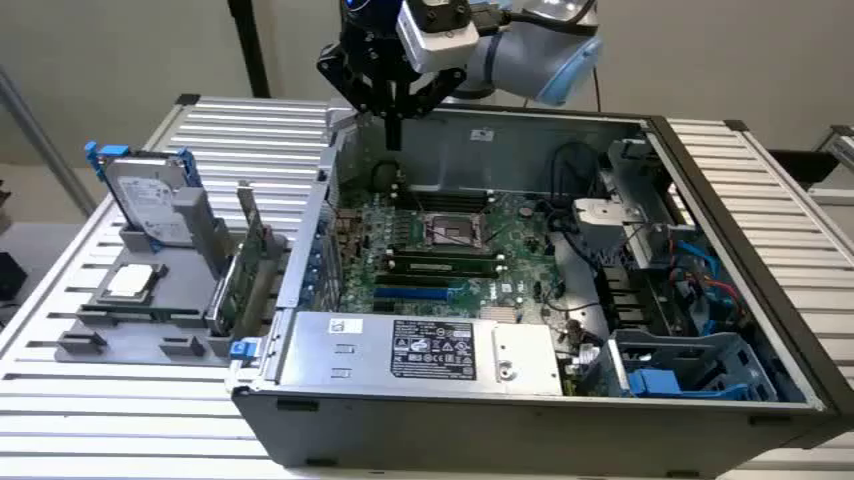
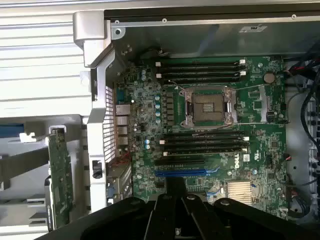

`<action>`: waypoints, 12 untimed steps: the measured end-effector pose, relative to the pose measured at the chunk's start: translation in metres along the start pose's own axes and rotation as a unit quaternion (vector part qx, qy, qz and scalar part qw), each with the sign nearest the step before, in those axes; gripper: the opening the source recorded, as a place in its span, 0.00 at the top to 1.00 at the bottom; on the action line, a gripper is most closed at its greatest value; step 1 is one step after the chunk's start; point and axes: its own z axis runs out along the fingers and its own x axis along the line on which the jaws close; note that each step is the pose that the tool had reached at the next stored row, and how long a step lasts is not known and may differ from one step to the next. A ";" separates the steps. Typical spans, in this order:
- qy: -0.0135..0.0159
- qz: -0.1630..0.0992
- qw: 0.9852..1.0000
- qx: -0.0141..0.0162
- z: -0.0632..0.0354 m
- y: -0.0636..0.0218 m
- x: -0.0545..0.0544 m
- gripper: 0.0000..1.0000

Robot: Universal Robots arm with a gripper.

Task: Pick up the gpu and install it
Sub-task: 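Reach for the gpu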

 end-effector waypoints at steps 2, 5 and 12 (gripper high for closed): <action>0.000 0.000 1.000 0.000 0.0000 0.0000 0.000 1.00; 0.000 0.000 1.000 0.000 0.0000 0.0000 0.000 1.00; 0.000 0.000 1.000 0.000 -0.0002 -0.0007 0.001 1.00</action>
